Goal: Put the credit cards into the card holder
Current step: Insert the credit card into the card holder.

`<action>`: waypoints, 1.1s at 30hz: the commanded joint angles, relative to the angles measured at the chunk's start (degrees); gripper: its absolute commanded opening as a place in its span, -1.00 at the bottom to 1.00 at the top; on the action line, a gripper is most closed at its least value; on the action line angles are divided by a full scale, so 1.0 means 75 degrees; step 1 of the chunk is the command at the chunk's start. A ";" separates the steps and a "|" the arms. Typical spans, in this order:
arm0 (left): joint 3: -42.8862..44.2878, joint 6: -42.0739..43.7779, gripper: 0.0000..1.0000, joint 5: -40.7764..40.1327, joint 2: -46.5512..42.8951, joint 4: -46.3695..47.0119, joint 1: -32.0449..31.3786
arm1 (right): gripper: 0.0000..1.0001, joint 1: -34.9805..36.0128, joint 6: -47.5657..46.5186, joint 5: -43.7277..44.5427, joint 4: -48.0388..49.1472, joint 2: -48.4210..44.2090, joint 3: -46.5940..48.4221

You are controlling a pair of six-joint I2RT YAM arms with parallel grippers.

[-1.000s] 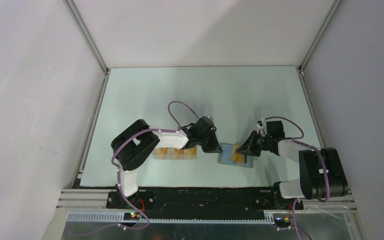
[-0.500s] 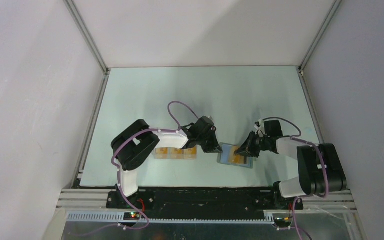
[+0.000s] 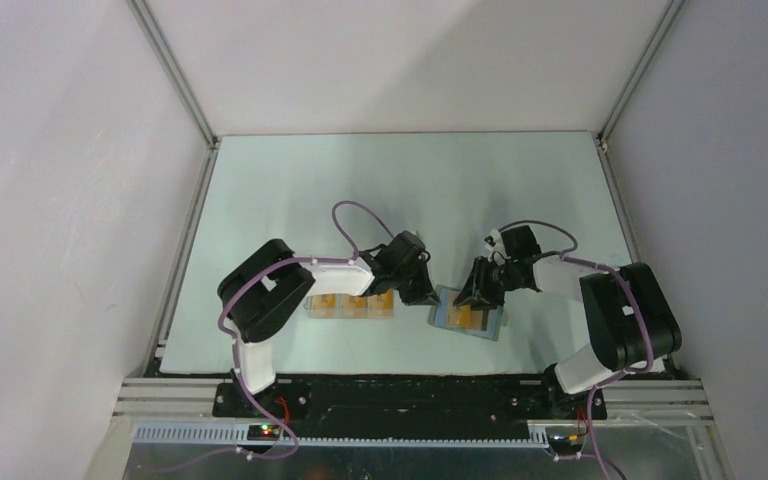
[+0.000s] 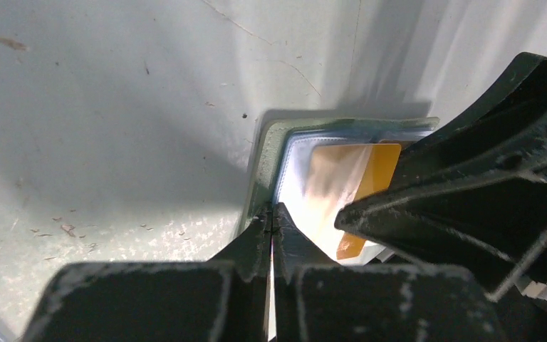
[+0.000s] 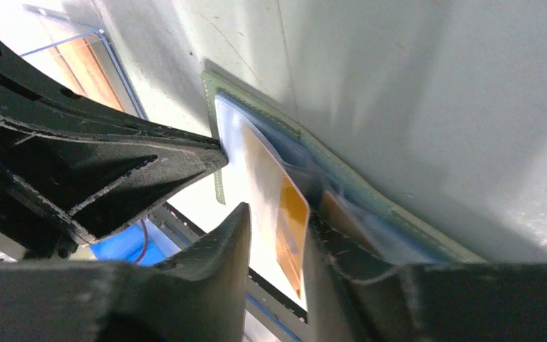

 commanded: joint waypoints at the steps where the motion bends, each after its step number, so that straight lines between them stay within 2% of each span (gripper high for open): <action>1: -0.0232 0.0146 -1.00 -0.0541 -0.0214 -0.0705 0.0026 | -0.13 0.0345 -0.0390 0.1120 -0.1077 -0.0190 0.0349; 5: -0.0335 0.0096 -1.00 -0.0624 -0.0454 -0.0733 0.0057 | 0.20 0.0509 -0.0457 0.1569 -0.1664 -0.0712 0.0560; 7: -0.0332 0.0085 -0.99 -0.0600 -0.0527 -0.0736 0.0068 | 0.30 0.0593 -0.0460 0.1692 -0.1847 -0.0856 0.0650; 11: -0.0308 0.0094 -0.95 -0.0621 -0.0696 -0.0741 0.0079 | 0.36 0.0718 -0.0455 0.1742 -0.1941 -0.0708 0.0795; 15: -0.0293 0.0136 -0.81 -0.0576 -0.0820 -0.0764 0.0094 | 0.29 0.0801 -0.0419 0.1544 -0.1635 -0.0265 0.0819; 16: -0.0295 0.0154 -0.78 -0.0590 -0.0877 -0.0778 0.0103 | 0.19 0.0815 -0.0393 0.1475 -0.1551 -0.0177 0.0824; 21: -0.0281 0.0257 -0.67 -0.0693 -0.0846 -0.0975 0.0157 | -0.04 0.0977 -0.0103 0.0820 -0.0999 0.0505 0.1073; 25: -0.0298 0.0265 -0.58 -0.0684 -0.0702 -0.1032 0.0168 | -0.25 0.1200 -0.0032 0.0609 -0.1059 0.0506 0.1482; 28: -0.0364 0.0208 -0.46 -0.0686 -0.0701 -0.1033 0.0209 | -0.23 0.1231 -0.0099 0.0796 -0.1313 0.0193 0.1606; 29: -0.0397 0.0184 -0.36 -0.0676 -0.0704 -0.1036 0.0255 | -0.20 0.1235 -0.0212 0.0884 -0.1539 0.0099 0.1636; 31: -0.0422 0.0147 -0.21 -0.0626 -0.0694 -0.1035 0.0335 | -0.05 0.1239 -0.0419 0.1287 -0.1956 -0.0154 0.1637; 33: -0.0460 0.0075 -0.07 -0.0487 -0.0658 -0.0971 0.0427 | 0.02 0.1233 -0.0652 0.1691 -0.2389 -0.0379 0.1630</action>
